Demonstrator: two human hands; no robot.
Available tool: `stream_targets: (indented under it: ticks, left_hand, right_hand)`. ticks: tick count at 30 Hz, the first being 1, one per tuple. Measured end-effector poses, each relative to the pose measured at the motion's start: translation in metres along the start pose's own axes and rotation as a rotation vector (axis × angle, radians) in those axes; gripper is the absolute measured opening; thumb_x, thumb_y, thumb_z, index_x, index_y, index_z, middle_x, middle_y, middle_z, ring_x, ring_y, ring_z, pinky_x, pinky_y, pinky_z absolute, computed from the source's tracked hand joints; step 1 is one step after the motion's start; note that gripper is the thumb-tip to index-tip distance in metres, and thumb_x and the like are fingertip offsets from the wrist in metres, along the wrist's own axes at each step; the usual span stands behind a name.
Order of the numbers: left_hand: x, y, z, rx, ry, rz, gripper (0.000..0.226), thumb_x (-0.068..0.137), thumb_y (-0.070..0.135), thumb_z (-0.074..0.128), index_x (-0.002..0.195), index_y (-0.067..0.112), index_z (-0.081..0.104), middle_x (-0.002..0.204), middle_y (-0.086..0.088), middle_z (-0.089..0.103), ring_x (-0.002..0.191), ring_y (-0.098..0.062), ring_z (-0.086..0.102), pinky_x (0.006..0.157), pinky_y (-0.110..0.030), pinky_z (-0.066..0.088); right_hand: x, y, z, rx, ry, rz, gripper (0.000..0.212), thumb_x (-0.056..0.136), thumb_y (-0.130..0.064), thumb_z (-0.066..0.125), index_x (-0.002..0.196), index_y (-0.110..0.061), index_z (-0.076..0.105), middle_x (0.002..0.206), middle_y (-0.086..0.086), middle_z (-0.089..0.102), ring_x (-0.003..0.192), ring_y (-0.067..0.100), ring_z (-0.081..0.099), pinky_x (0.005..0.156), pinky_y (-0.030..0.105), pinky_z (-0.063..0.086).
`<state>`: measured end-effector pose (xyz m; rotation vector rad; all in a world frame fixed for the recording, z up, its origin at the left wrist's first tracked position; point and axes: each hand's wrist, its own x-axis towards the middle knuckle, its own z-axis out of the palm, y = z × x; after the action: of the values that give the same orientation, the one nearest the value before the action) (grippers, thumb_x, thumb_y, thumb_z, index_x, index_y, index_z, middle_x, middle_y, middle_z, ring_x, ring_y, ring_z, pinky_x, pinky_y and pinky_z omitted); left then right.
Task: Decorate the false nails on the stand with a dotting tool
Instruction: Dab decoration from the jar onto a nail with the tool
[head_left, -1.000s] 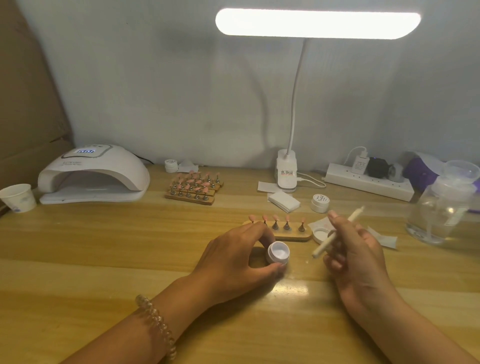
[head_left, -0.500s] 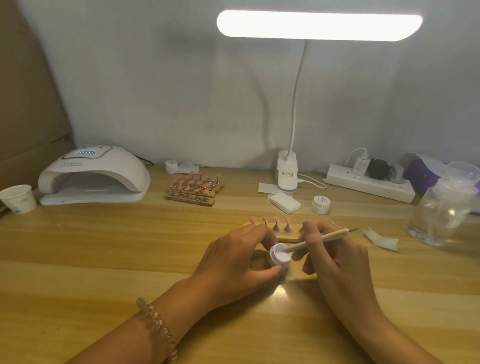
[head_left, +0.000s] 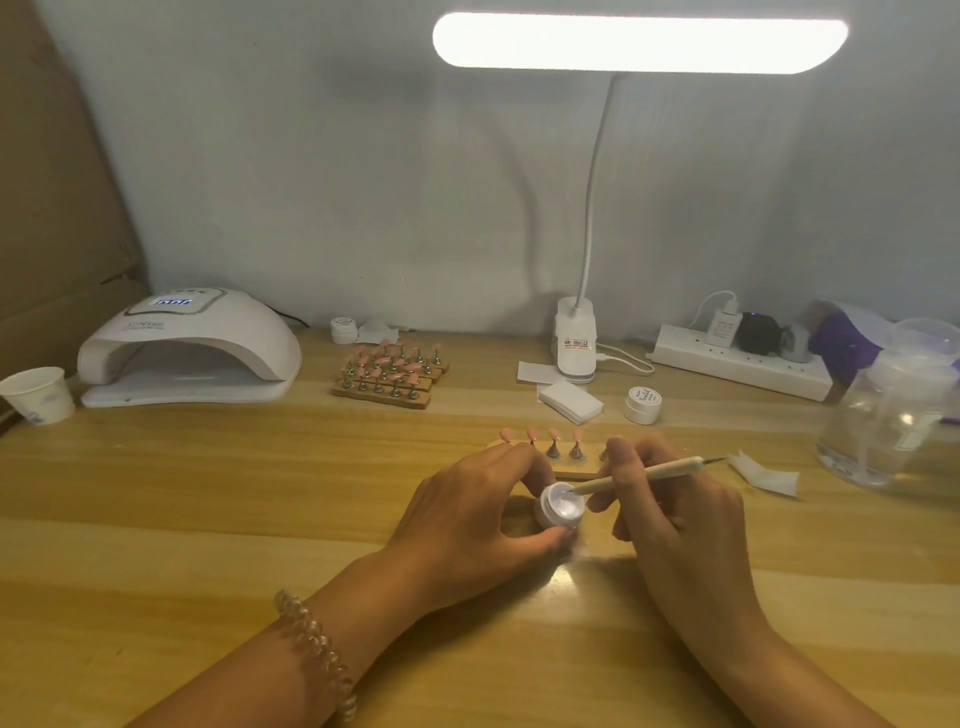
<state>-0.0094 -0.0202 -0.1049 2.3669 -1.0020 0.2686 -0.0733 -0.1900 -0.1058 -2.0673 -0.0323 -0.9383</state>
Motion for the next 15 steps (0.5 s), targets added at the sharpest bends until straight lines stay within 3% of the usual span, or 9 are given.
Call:
stream_targets:
  ticks: [5, 9, 15]
  left_hand:
    - [0.0006, 0.0023, -0.001, 0.015, -0.014, 0.003, 0.034, 0.077, 0.062, 0.067, 0.096, 0.047, 0.043, 0.095, 0.024, 0.058, 0.077, 0.017, 0.045, 0.056, -0.008, 0.028]
    - [0.0003, 0.0016, -0.0003, 0.024, -0.014, 0.004, 0.033, 0.078, 0.063, 0.067, 0.096, 0.046, 0.044, 0.096, 0.024, 0.058, 0.078, 0.018, 0.044, 0.057, -0.008, 0.026]
    - [0.0003, -0.0003, 0.0009, 0.04, 0.0, 0.01, 0.033, 0.079, 0.063, 0.065, 0.099, 0.043, 0.049, 0.094, 0.026, 0.056, 0.078, 0.019, 0.043, 0.056, -0.008, 0.026]
  right_hand:
    - [0.0, 0.0005, 0.0005, -0.032, -0.035, 0.007, 0.036, 0.097, -0.043, 0.047, 0.074, -0.019, 0.06, 0.058, -0.017, 0.065, 0.049, 0.01, 0.061, 0.049, 0.043, 0.051]
    - [-0.0002, -0.001, -0.0005, -0.003, 0.02, -0.008, 0.036, 0.1, -0.048, 0.043, 0.078, -0.026, 0.062, 0.061, -0.013, 0.067, 0.05, 0.01, 0.062, 0.047, 0.039, 0.049]
    - [-0.0006, -0.0023, -0.0006, 0.014, 0.012, 0.003, 0.04, 0.101, -0.048, 0.043, 0.077, -0.022, 0.063, 0.061, -0.01, 0.067, 0.048, 0.014, 0.061, 0.049, 0.043, 0.05]
